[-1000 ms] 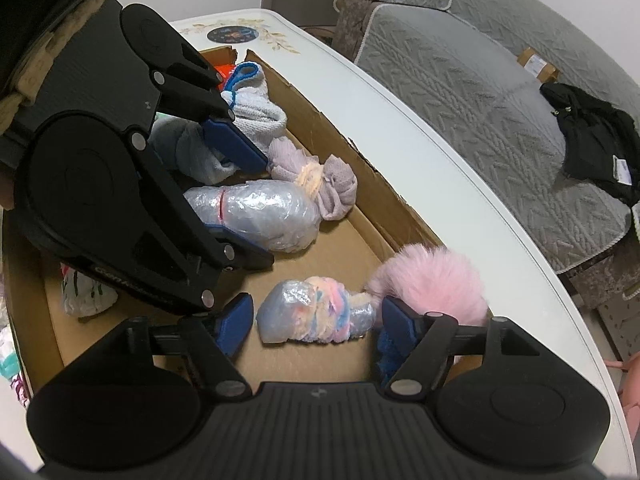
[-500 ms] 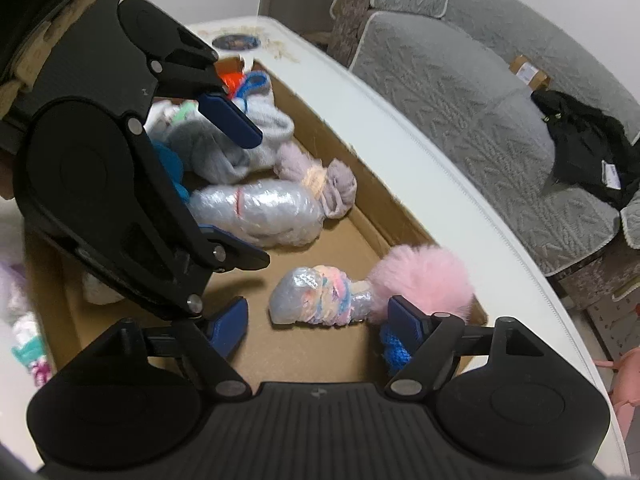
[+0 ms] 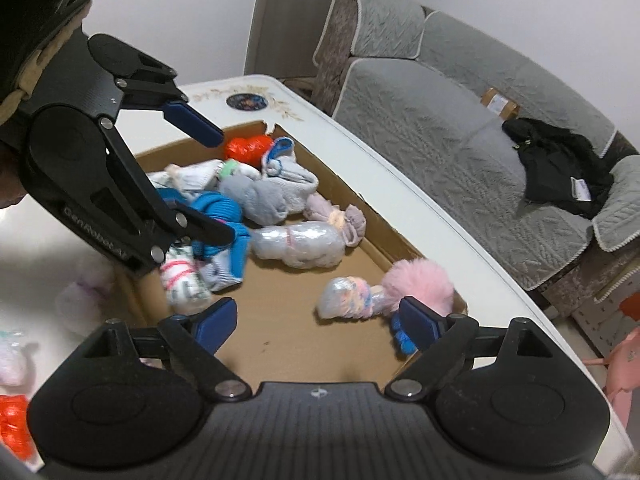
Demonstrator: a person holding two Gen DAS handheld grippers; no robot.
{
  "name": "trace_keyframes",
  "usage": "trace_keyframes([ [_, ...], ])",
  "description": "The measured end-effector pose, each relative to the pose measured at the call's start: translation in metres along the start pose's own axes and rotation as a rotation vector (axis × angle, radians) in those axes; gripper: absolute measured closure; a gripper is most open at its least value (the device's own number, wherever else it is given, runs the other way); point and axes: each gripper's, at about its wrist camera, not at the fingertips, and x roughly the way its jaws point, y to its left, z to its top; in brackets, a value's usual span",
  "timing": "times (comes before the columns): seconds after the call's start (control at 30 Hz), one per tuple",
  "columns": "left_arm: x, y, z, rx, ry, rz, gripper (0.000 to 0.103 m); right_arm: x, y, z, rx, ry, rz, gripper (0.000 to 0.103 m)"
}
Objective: Organize objects
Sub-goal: 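Move both tools back toward the remaining bundles beside the box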
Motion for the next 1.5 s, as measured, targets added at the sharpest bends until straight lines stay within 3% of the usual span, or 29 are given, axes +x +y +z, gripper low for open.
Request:
trace_keyframes([
  [0.3, -0.046, -0.006, -0.052, -0.026, -0.040, 0.020, 0.010, -0.038, 0.050, -0.030, 0.091, -0.051, -0.014, 0.008],
  [0.5, -0.077, -0.004, -0.103, -0.086, -0.056, 0.007, 0.010, -0.061, 0.087, -0.057, 0.137, -0.092, -0.003, 0.005],
  [0.67, -0.110, -0.013, -0.154, -0.143, -0.083, -0.022, 0.009, -0.075, 0.103, -0.085, 0.225, -0.123, -0.004, 0.005],
  [0.83, -0.139, -0.029, -0.184, -0.190, -0.111, -0.086, 0.008, -0.087, 0.123, -0.103, 0.268, -0.165, 0.019, 0.005],
  [0.97, -0.145, -0.051, -0.196, -0.149, -0.119, -0.130, 0.008, -0.086, 0.148, -0.116, 0.250, -0.162, 0.048, 0.006],
  [1.13, -0.123, -0.066, -0.205, -0.102, -0.070, -0.151, 0.008, -0.079, 0.164, -0.123, 0.231, -0.149, 0.091, 0.011],
  [1.2, -0.113, -0.064, -0.207, -0.092, -0.045, -0.121, 0.008, -0.074, 0.167, -0.123, 0.229, -0.146, 0.097, 0.014],
  [1.3, -0.105, -0.053, -0.210, -0.097, -0.021, -0.077, 0.008, -0.066, 0.174, -0.122, 0.213, -0.131, 0.113, 0.028],
  [1.5, -0.106, -0.025, -0.214, -0.099, -0.006, 0.018, 0.008, -0.057, 0.185, -0.121, 0.177, -0.100, 0.131, 0.041],
])
